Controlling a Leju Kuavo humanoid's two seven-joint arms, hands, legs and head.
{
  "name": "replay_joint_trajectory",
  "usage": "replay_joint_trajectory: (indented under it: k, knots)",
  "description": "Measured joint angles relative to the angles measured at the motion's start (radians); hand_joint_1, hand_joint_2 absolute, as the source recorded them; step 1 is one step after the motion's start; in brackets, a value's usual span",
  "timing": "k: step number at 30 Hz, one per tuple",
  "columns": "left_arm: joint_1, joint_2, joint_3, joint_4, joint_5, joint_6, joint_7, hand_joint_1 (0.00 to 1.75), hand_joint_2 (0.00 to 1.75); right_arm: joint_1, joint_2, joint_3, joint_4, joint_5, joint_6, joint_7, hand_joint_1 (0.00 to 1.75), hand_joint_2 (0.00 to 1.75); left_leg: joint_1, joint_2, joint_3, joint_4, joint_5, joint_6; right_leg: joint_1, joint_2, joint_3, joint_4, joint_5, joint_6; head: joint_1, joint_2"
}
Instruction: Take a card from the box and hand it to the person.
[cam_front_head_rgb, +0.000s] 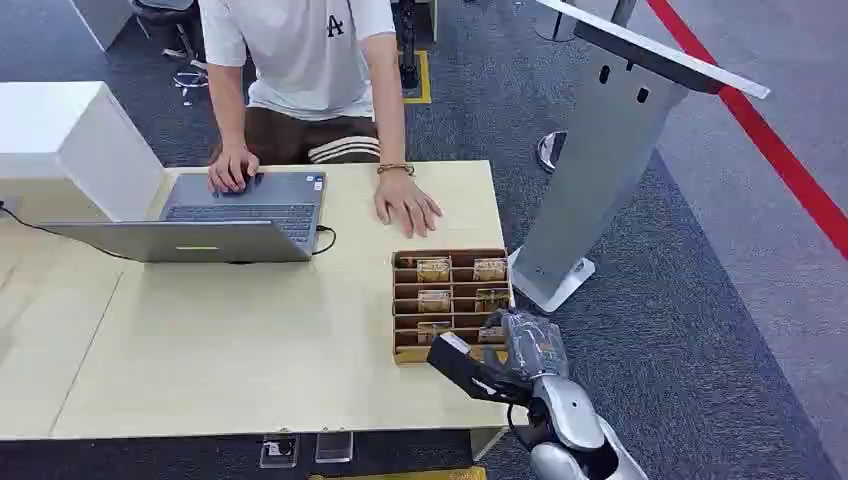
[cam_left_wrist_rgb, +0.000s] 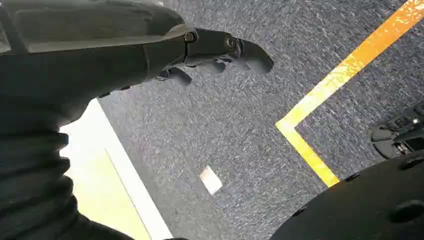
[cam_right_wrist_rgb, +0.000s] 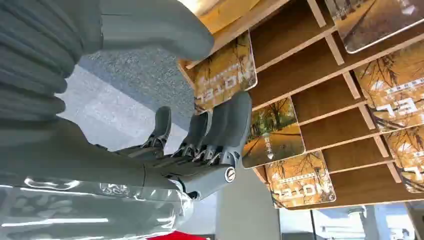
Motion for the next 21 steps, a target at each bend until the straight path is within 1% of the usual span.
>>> replay_joint_trajectory:
  k: [1, 3, 5, 7, 8, 10, 12, 13, 14, 17, 19, 21]
  knots:
    - [0.000, 0.000, 0.000, 0.000, -0.001, 0.000, 0.000, 0.00, 1.75, 0.000, 0.000, 0.000, 0.000, 0.000, 0.000, 0.000, 0.93, 1.75, 0.000, 0.000, 0.000, 0.000, 0.000, 0.000, 0.000, 0.000, 0.000, 0.000, 0.000, 0.000, 0.000, 0.000]
    - [0.000, 0.000, 0.000, 0.000, -0.005, -0.001, 0.001, 0.00, 1.75, 0.000, 0.000, 0.000, 0.000, 0.000, 0.000, 0.000, 0.93, 1.75, 0.000, 0.000, 0.000, 0.000, 0.000, 0.000, 0.000, 0.000, 0.000, 0.000, 0.000, 0.000, 0.000, 0.000]
    - [0.000, 0.000, 0.000, 0.000, -0.006, -0.002, 0.001, 0.00, 1.75, 0.000, 0.000, 0.000, 0.000, 0.000, 0.000, 0.000, 0.82, 1.75, 0.000, 0.000, 0.000, 0.000, 0.000, 0.000, 0.000, 0.000, 0.000, 0.000, 0.000, 0.000, 0.000, 0.000]
    - [0.000, 0.000, -0.002, 0.000, -0.011, -0.002, 0.001, 0.00, 1.75, 0.000, 0.000, 0.000, 0.000, 0.000, 0.000, 0.000, 0.84, 1.75, 0.000, 0.000, 0.000, 0.000, 0.000, 0.000, 0.000, 0.000, 0.000, 0.000, 0.000, 0.000, 0.000, 0.000]
    - [0.000, 0.000, -0.002, 0.000, -0.013, -0.002, 0.001, 0.00, 1.75, 0.000, 0.000, 0.000, 0.000, 0.000, 0.000, 0.000, 0.91, 1.75, 0.000, 0.000, 0.000, 0.000, 0.000, 0.000, 0.000, 0.000, 0.000, 0.000, 0.000, 0.000, 0.000, 0.000]
    - [0.000, 0.000, -0.003, 0.000, -0.014, -0.002, 0.001, 0.00, 1.75, 0.000, 0.000, 0.000, 0.000, -0.002, 0.000, -0.001, 0.94, 1.75, 0.000, 0.000, 0.000, 0.000, 0.000, 0.000, 0.000, 0.000, 0.000, 0.000, 0.000, 0.000, 0.000, 0.000]
    - [0.000, 0.000, -0.007, 0.000, -0.015, -0.002, 0.001, 0.00, 1.75, 0.000, 0.000, 0.000, 0.000, -0.003, 0.000, -0.001, 0.91, 1.75, 0.000, 0.000, 0.000, 0.000, 0.000, 0.000, 0.000, 0.000, 0.000, 0.000, 0.000, 0.000, 0.000, 0.000]
    - [0.000, 0.000, -0.009, 0.000, -0.015, -0.002, 0.001, 0.00, 1.75, 0.000, 0.000, -0.001, 0.000, -0.003, 0.000, -0.001, 0.94, 1.75, 0.000, 0.000, 0.000, 0.000, 0.000, 0.000, 0.000, 0.000, 0.000, 0.000, 0.000, 0.000, 0.000, 0.000]
    - [0.000, 0.000, -0.010, 0.000, -0.015, -0.002, 0.001, 0.00, 1.75, 0.000, 0.000, -0.001, 0.000, -0.005, 0.000, -0.001, 0.91, 1.75, 0.000, 0.000, 0.000, 0.000, 0.000, 0.000, 0.000, 0.000, 0.000, 0.000, 0.000, 0.000, 0.000, 0.000]
    - [0.000, 0.000, -0.011, 0.000, -0.018, -0.002, 0.001, 0.00, 1.75, 0.000, 0.000, -0.001, -0.001, -0.005, 0.000, -0.001, 0.94, 1.75, 0.000, 0.000, 0.000, 0.000, 0.000, 0.000, 0.000, 0.000, 0.000, 0.000, 0.000, 0.000, 0.000, 0.000]
    - [-0.001, 0.000, -0.017, 0.000, -0.021, -0.002, 0.001, 0.00, 1.75, 0.000, 0.000, -0.001, -0.001, -0.005, 0.000, -0.001, 0.89, 1.75, 0.000, 0.000, 0.000, 0.000, 0.000, 0.000, 0.000, 0.000, 0.000, 0.000, 0.000, 0.000, 0.000, 0.000]
    - [-0.001, 0.000, -0.019, 0.000, -0.024, -0.003, 0.001, 0.00, 1.75, 0.000, 0.000, -0.001, -0.001, -0.005, 0.000, -0.001, 0.87, 1.75, 0.000, 0.000, 0.000, 0.000, 0.000, 0.000, 0.000, 0.000, 0.000, 0.000, 0.000, 0.000, 0.000, 0.000]
